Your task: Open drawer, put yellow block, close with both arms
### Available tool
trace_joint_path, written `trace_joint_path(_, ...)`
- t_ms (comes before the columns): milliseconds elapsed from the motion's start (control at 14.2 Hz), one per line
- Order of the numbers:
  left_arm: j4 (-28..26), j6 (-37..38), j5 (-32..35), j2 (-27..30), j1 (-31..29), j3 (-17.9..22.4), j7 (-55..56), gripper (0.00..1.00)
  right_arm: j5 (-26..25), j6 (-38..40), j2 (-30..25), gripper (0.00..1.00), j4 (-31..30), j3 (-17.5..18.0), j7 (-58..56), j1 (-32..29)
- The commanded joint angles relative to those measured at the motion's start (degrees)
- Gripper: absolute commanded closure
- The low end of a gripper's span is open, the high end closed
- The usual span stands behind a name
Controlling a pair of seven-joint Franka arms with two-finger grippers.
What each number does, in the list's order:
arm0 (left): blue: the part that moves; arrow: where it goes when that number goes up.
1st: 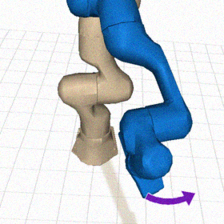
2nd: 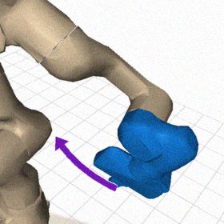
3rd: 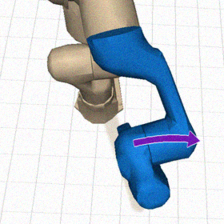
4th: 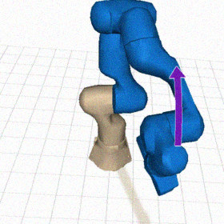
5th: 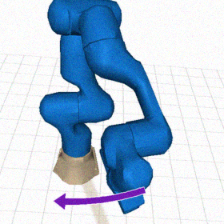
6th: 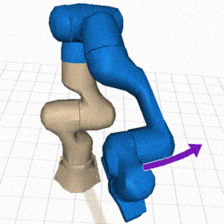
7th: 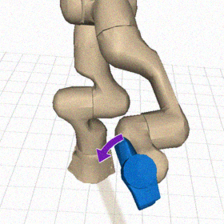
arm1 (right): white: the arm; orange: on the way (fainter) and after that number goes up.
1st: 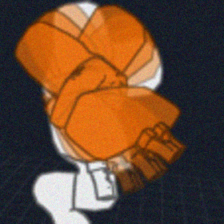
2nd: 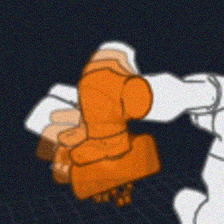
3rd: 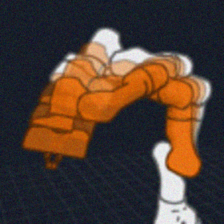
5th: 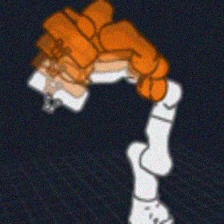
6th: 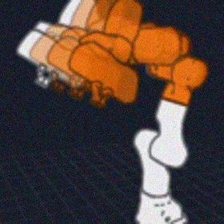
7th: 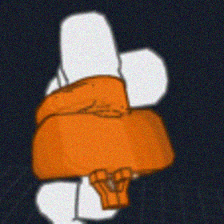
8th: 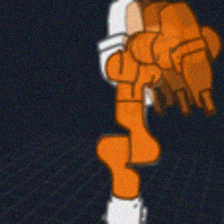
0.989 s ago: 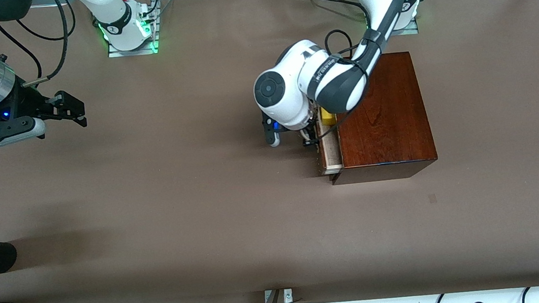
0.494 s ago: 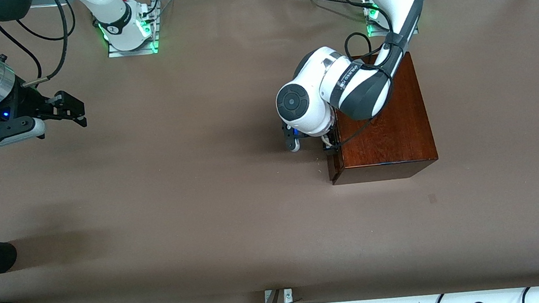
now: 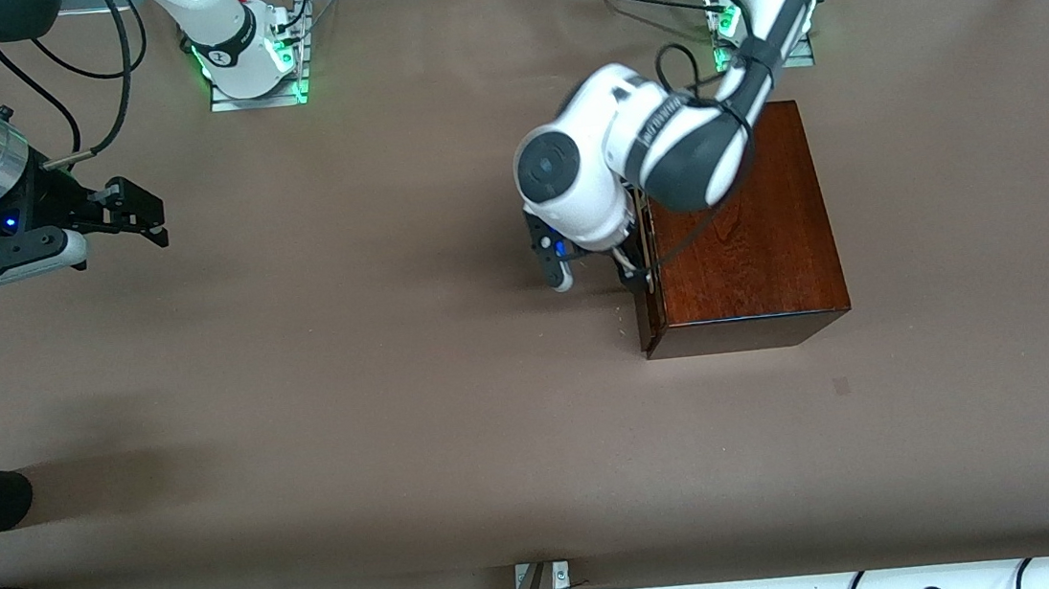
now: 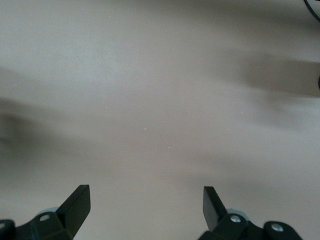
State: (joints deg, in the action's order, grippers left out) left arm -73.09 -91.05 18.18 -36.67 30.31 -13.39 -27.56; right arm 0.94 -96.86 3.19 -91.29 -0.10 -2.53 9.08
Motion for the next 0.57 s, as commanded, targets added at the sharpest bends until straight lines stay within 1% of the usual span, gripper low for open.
trace_joint_path(0, 3.5, 1.2, -1.1, 1.2, 2.4, 0.2, 12.7, 0.00, -0.4, 0.3, 0.2, 0.00, 0.9, 0.0, -0.1, -0.2)
trace_joint_path(71, 3.6, 1.4, -3.0, 2.1, 2.3, -0.1, 16.9, 0.00, -0.4, 0.3, 0.2, 0.00, 0.9, 0.0, -0.1, -0.2)
trace_joint_path(141, 3.6, 2.1, -3.6, 3.8, 2.3, -0.1, 20.1, 0.00, -0.4, 0.3, 0.2, 0.00, 0.9, 0.0, -0.1, -0.2)
trace_joint_path(283, 3.7, 3.6, -3.6, 7.4, 2.2, 0.0, 27.2, 0.00, -0.5, 0.4, 0.2, 0.00, 0.9, 0.0, -0.1, -0.2)
trace_joint_path(494, 3.6, 6.2, -3.5, 13.3, 1.7, 0.6, 33.0, 0.00, -0.5, 0.4, 0.2, 0.00, 0.9, 0.0, -0.1, -0.2)
